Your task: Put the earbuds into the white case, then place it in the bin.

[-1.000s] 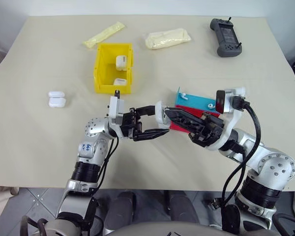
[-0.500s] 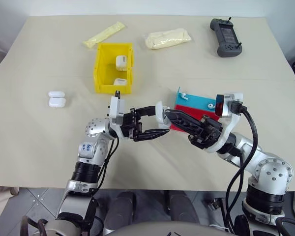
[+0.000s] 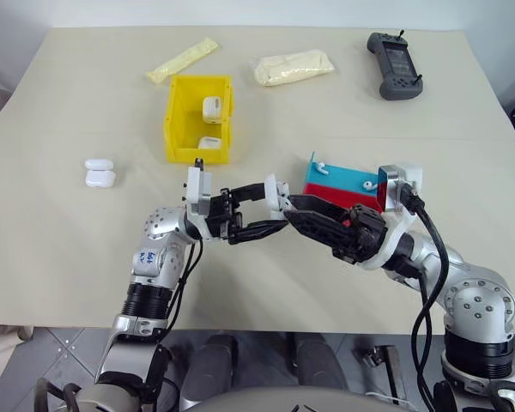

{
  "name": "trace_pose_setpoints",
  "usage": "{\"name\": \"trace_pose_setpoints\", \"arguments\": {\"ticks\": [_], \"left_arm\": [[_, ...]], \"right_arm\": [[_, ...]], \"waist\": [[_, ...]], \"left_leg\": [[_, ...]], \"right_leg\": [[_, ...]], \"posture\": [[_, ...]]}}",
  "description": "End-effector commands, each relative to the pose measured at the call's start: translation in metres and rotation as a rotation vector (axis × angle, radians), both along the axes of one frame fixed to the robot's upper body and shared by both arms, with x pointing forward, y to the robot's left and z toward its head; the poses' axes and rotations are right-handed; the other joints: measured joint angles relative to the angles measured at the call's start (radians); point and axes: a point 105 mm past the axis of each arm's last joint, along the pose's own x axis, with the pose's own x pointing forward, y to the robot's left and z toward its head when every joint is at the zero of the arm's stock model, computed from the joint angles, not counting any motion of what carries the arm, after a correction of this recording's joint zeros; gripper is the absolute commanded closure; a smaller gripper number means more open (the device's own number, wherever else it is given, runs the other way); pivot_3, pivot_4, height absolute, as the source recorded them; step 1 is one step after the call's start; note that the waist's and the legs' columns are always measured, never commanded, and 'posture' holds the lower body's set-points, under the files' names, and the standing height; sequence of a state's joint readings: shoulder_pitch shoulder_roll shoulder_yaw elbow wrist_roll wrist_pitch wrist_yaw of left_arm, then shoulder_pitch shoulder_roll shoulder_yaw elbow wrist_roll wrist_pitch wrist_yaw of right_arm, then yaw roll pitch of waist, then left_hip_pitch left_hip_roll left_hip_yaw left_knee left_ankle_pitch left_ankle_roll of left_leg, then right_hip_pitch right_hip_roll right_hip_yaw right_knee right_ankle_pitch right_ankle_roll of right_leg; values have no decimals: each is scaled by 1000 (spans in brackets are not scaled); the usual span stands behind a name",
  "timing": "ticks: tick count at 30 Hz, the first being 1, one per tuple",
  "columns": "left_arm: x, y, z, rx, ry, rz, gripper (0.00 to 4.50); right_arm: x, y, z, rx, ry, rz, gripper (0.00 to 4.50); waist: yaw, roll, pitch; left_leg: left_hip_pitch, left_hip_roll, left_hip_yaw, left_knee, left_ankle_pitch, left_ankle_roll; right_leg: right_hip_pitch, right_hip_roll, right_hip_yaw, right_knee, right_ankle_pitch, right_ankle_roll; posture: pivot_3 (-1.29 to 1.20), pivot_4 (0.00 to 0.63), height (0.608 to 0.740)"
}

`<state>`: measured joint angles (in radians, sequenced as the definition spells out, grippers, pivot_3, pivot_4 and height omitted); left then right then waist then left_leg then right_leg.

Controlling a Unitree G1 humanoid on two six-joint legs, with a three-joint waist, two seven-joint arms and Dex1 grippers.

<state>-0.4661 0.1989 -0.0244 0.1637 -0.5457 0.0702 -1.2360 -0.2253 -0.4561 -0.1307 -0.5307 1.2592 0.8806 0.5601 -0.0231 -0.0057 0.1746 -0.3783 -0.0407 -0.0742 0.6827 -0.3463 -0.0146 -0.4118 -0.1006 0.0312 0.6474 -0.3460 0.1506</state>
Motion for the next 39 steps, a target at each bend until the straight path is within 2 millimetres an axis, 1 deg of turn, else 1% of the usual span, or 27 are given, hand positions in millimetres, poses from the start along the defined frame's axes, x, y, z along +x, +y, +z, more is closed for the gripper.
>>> {"name": "trace_pose_setpoints", "arguments": {"ticks": [1, 3, 7, 8, 10, 12, 13, 15, 17, 19, 21, 25, 28, 32, 35, 37, 39], "left_arm": [[-8, -5, 18, -35, -86, -50, 1706], [-8, -2, 17, -21, -85, -46, 1706], [-3, 8, 13, 59, -90, 3, 1706], [-1, 11, 11, 95, -77, 18, 1706], [3, 21, -1, 225, -63, 53, 1706], [4, 26, -6, 285, -66, 60, 1706], [4, 30, -12, 372, -103, 59, 1706], [7, 36, -23, 520, -137, 83, 1706], [10, 34, -23, 566, -134, 92, 1706], [12, 30, -22, 592, -135, 89, 1706], [12, 24, -22, 621, -136, 76, 1706], [12, 11, -20, 611, -120, 64, 1706], [6, 4, -28, 637, -100, 15, 1706], [3, -2, -32, 646, -91, -2, 1706], [3, -5, -30, 632, -101, -4, 1706], [4, -6, -28, 616, -110, 6, 1706], [5, -5, -25, 603, -117, 17, 1706]], "right_arm": [[0, -6, 1, -27, -22, -11, 878], [1, -14, 0, -43, -21, -29, 878], [5, -40, -11, -167, -41, -107, 878], [6, -46, -15, -211, -45, -125, 1058], [0, -56, -27, -314, -28, -96, 1504], [-4, -60, -31, -363, -43, -71, 2148], [-3, -60, -33, -401, -64, -70, 2489], [0, -59, -35, -458, -89, -66, 3144], [3, -55, -35, -487, -87, -49, 3760], [6, -44, -31, -492, -103, -29, 4396], [8, -32, -25, -477, -119, -11, 4455], [11, -14, -18, -469, -138, 36, 4455], [11, 3, -9, -447, -167, 90, 4455], [13, 16, -2, -426, -179, 120, 4455], [19, 19, -9, -465, -160, 106, 4455], [22, 17, -18, -509, -144, 96, 4455], [23, 12, -29, -585, -170, 96, 4455]], "waist": [[2, 0, 0], [7, 0, 0], [22, 0, 0], [23, 0, 0], [23, 0, 0], [22, 0, 0], [22, 0, 0], [21, 0, 0], [23, 0, 0], [23, -1, 0], [24, -1, 1], [24, -1, 1], [23, -1, 1], [22, -1, 1], [22, -1, 1], [24, -1, 1], [25, -1, 1]], "left_leg": [[0, 0, 0, 0, 0, 0], [0, 0, 0, 0, 0, 0], [0, 0, 0, 0, 0, 0], [0, 0, 0, 0, 0, 0], [0, 0, 0, 0, 0, 0], [0, 0, 1, -1, 0, 1], [0, 0, 1, -1, 0, 1], [1, 0, 1, -1, 0, 1], [1, 1, 1, -1, 0, 1], [1, 0, 1, -1, 0, 1], [1, 0, 1, 0, 0, 1], [1, 0, 1, -1, 0, 1], [1, 0, 1, -1, 0, 1], [1, 1, 1, -1, 0, 0], [1, 1, 1, -1, 0, 1], [1, 0, 0, -1, 0, 1], [1, 0, 0, -1, 0, 1]], "right_leg": [[0, 0, 0, 0, 0, 0], [0, 0, 0, -1, 0, 0], [0, 0, 0, -1, 0, 0], [0, 0, 0, -1, 0, 0], [1, 0, 0, -1, 0, 0], [1, 1, 0, -2, 0, 0], [1, 1, 0, -2, 0, 0], [1, 1, 1, -2, 0, 1], [1, 1, 1, -2, 0, 1], [1, 1, 1, -2, 0, 1], [2, 1, 1, -2, 0, 1], [1, 0, 1, -2, 0, 1], [1, 0, 1, -2, 0, 1], [1, 1, 1, -2, 0, 1], [1, 0, 1, -2, 0, 1], [1, 0, 1, -2, 0, 1], [1, 0, 0, -2, 0, 1]], "posture": [[0, 150, 740], [0, 150, 740], [0, 150, 740], [0, 150, 740], [0, 150, 740], [0, 150, 740], [0, 150, 740], [0, 150, 740], [0, 150, 740], [0, 150, 740], [0, 150, 740], [0, 150, 740], [0, 150, 740], [0, 150, 740], [0, 150, 740], [0, 150, 740], [0, 150, 740]]}}
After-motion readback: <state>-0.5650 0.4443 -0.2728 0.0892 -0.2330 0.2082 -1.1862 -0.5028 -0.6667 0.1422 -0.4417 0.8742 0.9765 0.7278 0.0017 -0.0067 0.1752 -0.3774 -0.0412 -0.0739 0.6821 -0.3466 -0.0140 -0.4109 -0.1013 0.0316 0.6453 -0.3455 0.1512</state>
